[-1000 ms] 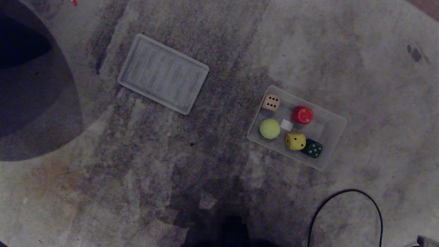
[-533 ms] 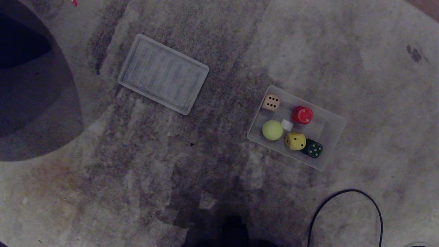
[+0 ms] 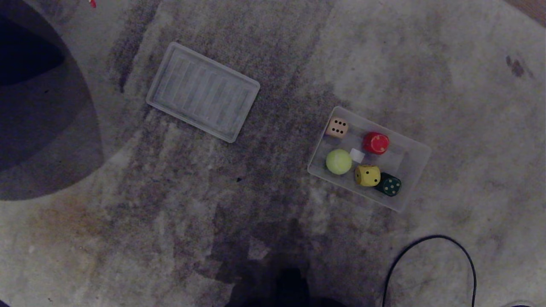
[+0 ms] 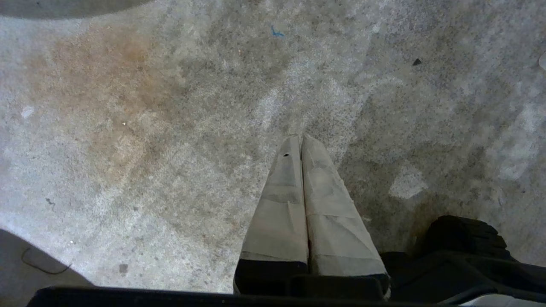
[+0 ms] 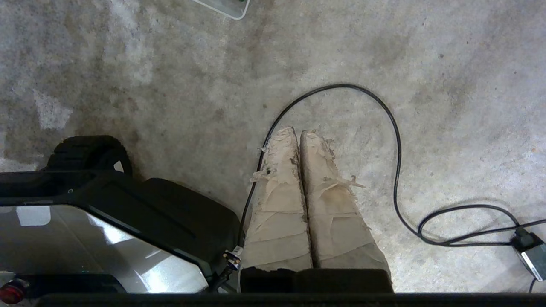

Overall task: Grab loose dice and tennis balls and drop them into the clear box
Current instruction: Pick up the ball on the table

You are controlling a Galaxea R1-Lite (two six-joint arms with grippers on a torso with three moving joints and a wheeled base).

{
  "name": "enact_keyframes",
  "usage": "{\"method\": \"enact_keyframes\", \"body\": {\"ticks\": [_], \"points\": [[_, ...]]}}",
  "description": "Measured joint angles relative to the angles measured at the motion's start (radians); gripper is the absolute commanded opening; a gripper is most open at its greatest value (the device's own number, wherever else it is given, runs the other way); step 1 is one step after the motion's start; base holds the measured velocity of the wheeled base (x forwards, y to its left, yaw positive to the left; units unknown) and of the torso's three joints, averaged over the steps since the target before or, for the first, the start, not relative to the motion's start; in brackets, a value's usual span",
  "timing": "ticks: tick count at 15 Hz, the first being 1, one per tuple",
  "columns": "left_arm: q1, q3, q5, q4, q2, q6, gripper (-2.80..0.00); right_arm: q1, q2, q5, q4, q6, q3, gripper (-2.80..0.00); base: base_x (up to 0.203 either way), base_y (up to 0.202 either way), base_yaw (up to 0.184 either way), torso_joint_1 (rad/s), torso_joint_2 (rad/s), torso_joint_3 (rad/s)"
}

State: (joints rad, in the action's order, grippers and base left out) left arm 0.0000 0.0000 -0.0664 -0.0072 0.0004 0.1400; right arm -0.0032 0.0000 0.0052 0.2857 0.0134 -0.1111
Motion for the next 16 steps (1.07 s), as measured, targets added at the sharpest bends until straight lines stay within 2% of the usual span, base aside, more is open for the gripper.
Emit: {"method": "enact_keyframes", "body": {"ticks": [9, 16], "points": [[0.0, 0.0, 0.0, 0.0, 0.0, 0.0, -2.8, -0.001, -0.003, -0.001, 0.003, 0.0, 0.0, -2.8, 0.0, 0.0, 0.0, 0.0, 0.0, 0.004], [0.0, 0.0, 0.0, 0.0, 0.0, 0.003, -2.8, -0.001, -0.003, -0.001, 0.004, 0.0, 0.0, -2.8, 0.0, 0.0, 0.0, 0.003, 0.0, 0.173]]}}
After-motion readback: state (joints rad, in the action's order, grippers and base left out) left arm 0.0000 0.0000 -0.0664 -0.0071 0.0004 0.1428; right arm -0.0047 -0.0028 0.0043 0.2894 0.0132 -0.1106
